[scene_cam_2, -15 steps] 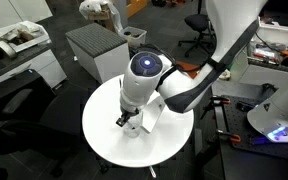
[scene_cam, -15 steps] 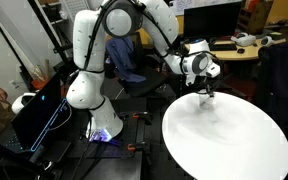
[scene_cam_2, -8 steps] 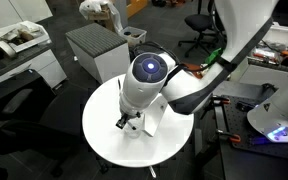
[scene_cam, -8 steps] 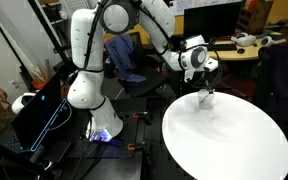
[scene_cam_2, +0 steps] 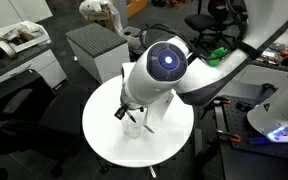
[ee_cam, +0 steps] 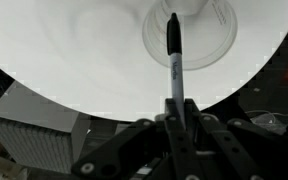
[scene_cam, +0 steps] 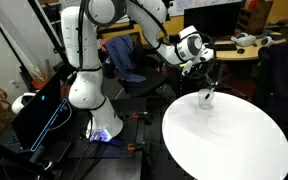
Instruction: Remove the pen from the cup and then move the cup to the right
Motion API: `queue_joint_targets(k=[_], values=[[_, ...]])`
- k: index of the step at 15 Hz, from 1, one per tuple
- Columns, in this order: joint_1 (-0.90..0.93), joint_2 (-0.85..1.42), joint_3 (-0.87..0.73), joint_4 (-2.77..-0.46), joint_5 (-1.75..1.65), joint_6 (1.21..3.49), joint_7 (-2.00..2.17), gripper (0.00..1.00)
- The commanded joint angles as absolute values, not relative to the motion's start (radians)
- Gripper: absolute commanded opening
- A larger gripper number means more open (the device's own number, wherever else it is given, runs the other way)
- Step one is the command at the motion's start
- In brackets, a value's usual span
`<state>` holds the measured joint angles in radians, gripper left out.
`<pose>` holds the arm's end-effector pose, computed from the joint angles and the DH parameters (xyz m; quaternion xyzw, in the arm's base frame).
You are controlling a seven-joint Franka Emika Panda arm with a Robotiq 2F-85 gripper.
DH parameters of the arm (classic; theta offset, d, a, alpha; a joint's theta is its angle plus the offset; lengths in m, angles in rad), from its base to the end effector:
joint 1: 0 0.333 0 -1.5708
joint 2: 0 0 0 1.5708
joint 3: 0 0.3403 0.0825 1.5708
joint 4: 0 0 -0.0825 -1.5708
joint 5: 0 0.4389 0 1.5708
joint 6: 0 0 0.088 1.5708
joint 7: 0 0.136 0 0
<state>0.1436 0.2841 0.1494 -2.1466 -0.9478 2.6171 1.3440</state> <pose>0.6040 0.1892 0.2405 0.9560 -0.1300 0.2423 0.1019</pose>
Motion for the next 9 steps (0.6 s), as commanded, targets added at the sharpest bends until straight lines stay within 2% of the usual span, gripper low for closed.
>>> queue_joint_targets(k=[1, 9], values=[[0.161, 0.186, 0.135, -2.213, -1.014, 2.585, 1.436, 0.03], [0.145, 0.068, 0.125, -2.283, -1.127, 2.544, 1.598, 0.03]])
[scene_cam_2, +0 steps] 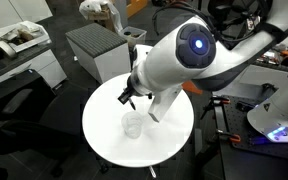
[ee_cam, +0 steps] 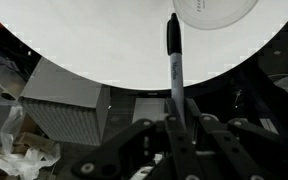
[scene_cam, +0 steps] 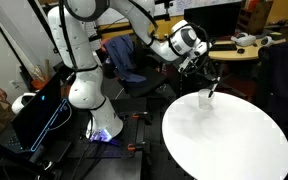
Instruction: Remove the pen from the cup and then move the cup to the right
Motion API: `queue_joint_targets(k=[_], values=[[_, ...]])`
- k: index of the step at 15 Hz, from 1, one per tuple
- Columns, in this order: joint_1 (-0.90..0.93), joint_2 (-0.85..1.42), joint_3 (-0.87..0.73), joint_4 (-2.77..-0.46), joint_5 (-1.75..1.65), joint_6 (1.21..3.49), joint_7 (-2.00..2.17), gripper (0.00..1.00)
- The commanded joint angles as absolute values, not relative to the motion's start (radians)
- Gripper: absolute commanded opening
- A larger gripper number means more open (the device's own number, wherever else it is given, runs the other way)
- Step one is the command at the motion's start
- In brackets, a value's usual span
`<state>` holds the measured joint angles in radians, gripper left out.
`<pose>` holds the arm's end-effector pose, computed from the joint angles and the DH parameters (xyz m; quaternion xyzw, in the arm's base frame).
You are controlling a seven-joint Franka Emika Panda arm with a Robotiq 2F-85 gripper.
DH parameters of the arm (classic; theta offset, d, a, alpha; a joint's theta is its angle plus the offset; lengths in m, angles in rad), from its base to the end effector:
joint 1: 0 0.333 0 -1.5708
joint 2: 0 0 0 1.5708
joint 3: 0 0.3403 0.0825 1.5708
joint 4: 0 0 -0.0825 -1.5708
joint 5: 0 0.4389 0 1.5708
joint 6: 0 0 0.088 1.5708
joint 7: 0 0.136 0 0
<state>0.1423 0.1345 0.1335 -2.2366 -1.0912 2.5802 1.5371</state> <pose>0.5824 0.1669 0.2869 0.9288 -0.1747 0.3041 0.1198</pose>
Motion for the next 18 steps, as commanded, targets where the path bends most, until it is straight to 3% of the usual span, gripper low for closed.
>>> queue_joint_targets(k=[1, 10, 18], values=[[0.138, 0.058, 0.121, -2.291, -1.123, 2.541, 1.602, 0.03], [0.057, 0.057, 0.034, -2.335, -1.029, 2.617, 1.553, 0.03], [-0.005, 0.118, 0.017, -2.357, -0.860, 2.848, 1.401, 0.03]])
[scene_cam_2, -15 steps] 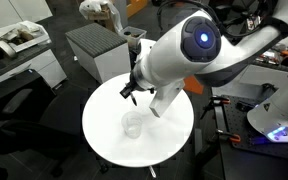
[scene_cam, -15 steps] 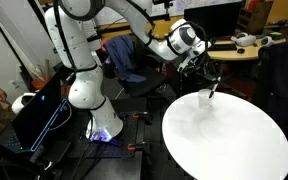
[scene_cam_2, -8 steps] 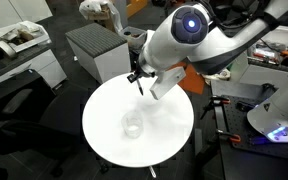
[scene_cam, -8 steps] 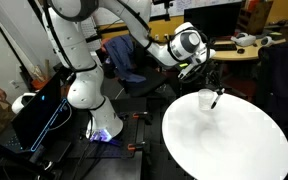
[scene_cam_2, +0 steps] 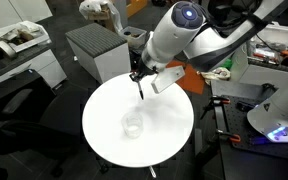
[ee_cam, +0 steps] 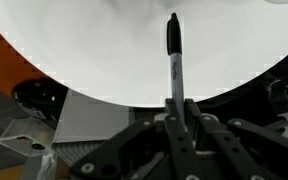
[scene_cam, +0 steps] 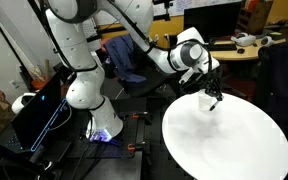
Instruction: Remove the pen from the cup and then move the cup to the right
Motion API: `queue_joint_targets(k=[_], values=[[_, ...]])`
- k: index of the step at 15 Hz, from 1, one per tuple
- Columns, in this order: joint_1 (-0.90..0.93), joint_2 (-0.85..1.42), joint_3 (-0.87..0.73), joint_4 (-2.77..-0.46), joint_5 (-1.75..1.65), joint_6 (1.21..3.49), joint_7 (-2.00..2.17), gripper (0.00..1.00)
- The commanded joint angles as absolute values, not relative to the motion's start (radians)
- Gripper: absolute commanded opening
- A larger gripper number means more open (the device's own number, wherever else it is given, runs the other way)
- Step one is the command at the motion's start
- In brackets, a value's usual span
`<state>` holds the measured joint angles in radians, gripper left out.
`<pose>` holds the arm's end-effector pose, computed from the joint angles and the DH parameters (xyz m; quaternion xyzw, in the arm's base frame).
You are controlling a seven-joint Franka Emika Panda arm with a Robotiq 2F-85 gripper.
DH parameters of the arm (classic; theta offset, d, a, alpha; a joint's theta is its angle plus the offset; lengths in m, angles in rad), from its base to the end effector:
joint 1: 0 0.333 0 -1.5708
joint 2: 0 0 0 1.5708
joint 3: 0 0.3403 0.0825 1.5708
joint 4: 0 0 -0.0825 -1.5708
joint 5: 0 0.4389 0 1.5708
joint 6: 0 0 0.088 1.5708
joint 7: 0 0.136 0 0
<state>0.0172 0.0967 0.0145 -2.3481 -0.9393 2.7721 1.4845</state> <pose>0.5755 0.0449 0.2710 0.9166 -0.2932 0.2634 0.0665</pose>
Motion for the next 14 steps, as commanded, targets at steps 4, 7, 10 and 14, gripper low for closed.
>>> queue_joint_targets(k=[4, 7, 10, 14], values=[[-0.033, 0.179, 0.047, -2.352, -0.662, 2.903, 1.217, 0.03], [-0.068, 0.221, 0.106, -2.347, -0.476, 2.917, 1.037, 0.03], [-0.106, 0.245, 0.166, -2.332, -0.337, 2.888, 0.907, 0.03], [-0.008, 0.247, 0.077, -2.322, -0.101, 2.865, 0.706, 0.03]])
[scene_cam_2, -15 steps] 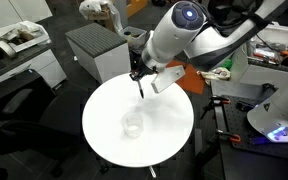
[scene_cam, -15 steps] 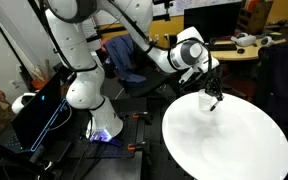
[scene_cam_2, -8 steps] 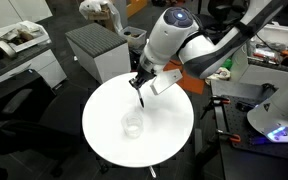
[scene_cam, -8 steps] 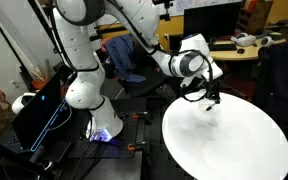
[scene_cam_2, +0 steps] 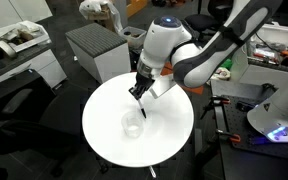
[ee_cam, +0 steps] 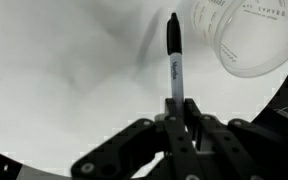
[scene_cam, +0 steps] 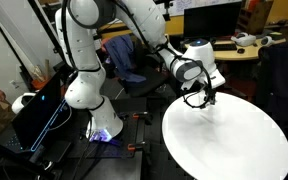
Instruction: Remove the pen from the cup and then move the cup to the right
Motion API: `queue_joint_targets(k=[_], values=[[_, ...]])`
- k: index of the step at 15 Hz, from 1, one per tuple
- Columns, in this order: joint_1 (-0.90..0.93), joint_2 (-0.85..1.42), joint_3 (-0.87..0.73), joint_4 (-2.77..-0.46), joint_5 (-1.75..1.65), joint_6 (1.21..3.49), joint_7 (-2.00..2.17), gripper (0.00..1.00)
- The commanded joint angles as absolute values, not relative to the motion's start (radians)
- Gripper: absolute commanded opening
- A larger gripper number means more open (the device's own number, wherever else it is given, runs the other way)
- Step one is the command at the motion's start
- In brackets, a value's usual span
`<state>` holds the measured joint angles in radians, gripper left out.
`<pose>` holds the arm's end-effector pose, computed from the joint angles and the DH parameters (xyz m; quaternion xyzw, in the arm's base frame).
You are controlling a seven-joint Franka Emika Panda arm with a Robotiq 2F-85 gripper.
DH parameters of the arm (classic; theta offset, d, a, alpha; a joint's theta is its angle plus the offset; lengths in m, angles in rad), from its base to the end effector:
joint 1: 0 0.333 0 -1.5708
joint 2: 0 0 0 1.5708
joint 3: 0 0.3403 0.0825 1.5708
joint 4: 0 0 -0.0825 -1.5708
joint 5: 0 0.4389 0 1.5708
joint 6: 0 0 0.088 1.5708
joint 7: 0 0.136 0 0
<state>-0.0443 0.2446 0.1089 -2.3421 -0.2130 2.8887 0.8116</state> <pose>0.5855 0.0501 0.2105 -0.9501 0.2712 -0.1495 0.0379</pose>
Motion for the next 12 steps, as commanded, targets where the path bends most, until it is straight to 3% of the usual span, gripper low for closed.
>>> queue_joint_targets(k=[1, 2, 3, 4, 12], values=[[-0.001, 0.243, 0.071, -2.321, -0.064, 2.857, 0.675, 0.03], [0.008, 0.243, 0.062, -2.318, -0.034, 2.851, 0.646, 0.03], [0.014, 0.244, 0.054, -2.315, -0.009, 2.848, 0.623, 0.38], [0.025, 0.244, 0.043, -2.312, 0.004, 2.845, 0.611, 0.39], [0.096, 0.233, -0.034, -2.307, -0.010, 2.827, 0.619, 0.98]])
